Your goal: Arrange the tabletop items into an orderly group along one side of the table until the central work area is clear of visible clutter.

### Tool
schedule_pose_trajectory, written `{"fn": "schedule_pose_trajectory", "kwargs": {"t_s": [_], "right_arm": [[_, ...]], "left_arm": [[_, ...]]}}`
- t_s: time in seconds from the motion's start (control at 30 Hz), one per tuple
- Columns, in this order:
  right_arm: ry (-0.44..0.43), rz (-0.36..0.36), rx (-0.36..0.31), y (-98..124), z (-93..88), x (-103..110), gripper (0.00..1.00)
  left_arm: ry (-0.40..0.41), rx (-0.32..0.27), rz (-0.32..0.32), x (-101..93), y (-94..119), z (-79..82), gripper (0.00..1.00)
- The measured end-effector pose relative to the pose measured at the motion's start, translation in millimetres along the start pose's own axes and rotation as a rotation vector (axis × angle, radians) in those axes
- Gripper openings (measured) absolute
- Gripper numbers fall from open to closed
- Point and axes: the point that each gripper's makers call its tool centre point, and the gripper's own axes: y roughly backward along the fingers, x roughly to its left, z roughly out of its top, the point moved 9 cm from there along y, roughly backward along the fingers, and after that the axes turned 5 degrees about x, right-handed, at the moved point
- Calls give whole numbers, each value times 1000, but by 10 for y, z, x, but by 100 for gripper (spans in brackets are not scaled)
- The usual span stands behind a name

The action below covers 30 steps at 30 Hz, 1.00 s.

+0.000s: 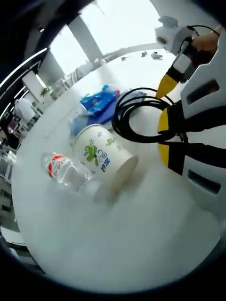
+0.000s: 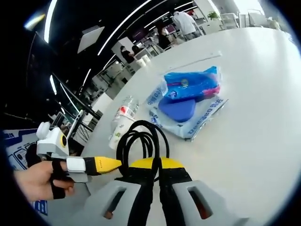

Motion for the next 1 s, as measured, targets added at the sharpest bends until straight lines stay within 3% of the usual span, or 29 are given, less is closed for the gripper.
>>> {"fn": "schedule_pose_trajectory", "kwargs": {"t_s": [0.4, 1.0], "right_arm": [[-19, -34, -67, 278, 34, 5, 0], [-78, -131, -164, 701, 60, -244, 0]], "left_arm": [[-32, 14, -59, -202, 47, -46, 2], [-160, 79, -132, -650, -131, -128, 2]]}}
